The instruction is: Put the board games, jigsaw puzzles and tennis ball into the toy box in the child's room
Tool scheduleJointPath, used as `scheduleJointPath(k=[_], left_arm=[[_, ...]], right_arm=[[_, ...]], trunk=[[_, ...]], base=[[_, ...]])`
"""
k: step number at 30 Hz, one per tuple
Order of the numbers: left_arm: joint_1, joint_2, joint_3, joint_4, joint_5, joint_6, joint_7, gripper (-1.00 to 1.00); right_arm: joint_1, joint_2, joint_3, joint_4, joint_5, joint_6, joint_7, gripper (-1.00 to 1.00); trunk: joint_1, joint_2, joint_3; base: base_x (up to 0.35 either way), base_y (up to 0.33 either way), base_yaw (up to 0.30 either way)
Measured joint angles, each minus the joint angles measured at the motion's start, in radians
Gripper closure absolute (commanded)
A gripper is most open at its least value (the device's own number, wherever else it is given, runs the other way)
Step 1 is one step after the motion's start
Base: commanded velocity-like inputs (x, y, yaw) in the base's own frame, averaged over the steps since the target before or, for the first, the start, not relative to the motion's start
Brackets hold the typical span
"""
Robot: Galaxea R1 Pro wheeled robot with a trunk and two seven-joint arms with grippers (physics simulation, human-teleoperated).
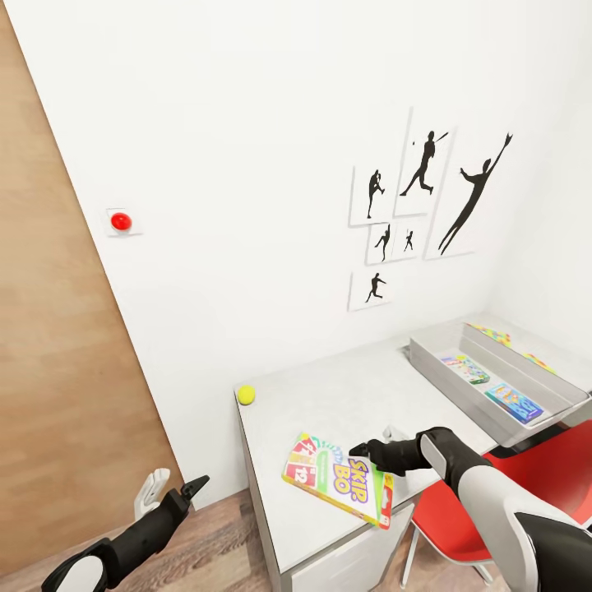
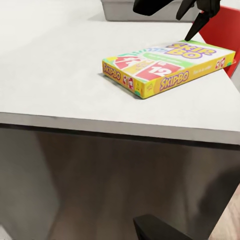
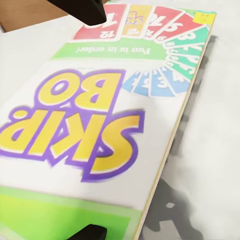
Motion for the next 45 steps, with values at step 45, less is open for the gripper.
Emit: scheduleJointPath(k=[45], left_arm=[[-0.002, 0.0, 0.0, 0.015, 0.008, -0.001, -0.001, -1.0]], right_arm=[[0.001, 0.006, 0.003, 0.0, 0.002, -0.004, -0.001, -1.0]], trunk=[[0.0, 0.0, 0.0]], base=[[-0.064, 0.0, 0.0]])
